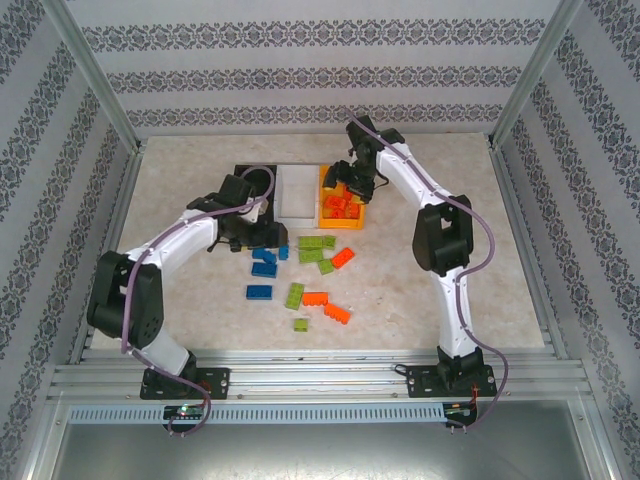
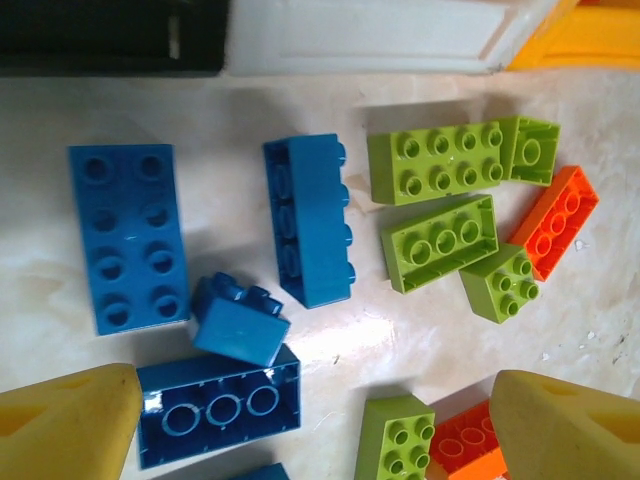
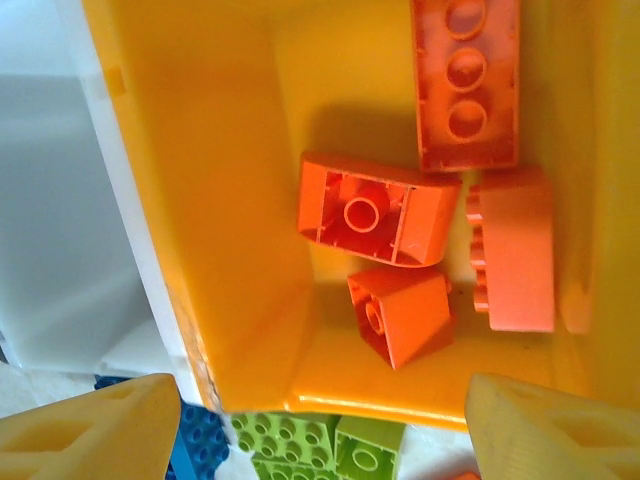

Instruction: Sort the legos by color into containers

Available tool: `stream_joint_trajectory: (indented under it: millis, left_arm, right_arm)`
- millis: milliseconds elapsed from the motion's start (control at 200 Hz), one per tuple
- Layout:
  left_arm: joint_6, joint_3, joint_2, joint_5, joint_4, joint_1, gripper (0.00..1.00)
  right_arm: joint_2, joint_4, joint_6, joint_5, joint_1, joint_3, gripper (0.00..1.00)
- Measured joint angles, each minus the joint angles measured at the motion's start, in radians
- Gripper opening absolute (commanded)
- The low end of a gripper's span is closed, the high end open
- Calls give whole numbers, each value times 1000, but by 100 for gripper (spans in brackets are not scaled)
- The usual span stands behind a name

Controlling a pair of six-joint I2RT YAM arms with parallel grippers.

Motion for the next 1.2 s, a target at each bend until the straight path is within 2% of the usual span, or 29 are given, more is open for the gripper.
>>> stream_joint_trajectory:
  millis: [225, 445, 580, 789, 1199]
  left_arm:
    - [-21, 38, 70, -11, 3, -31, 78]
    - [-23, 119, 152, -26, 5, -53, 67]
    - [-18, 171, 211, -42, 2, -65, 54]
    - [-16, 222, 271, -68, -20, -73, 46]
    - [-5, 245, 304, -101, -34, -86, 45]
  right_arm:
    - [-136, 9, -26, 17, -2, -143, 76]
    - [-296, 53, -30, 17, -14, -359, 76]
    - [-335, 78, -30, 17, -21, -451, 76]
    - [-367, 95, -29, 17, -33, -531, 75]
    - [-386, 117, -24, 17, -33, -542, 75]
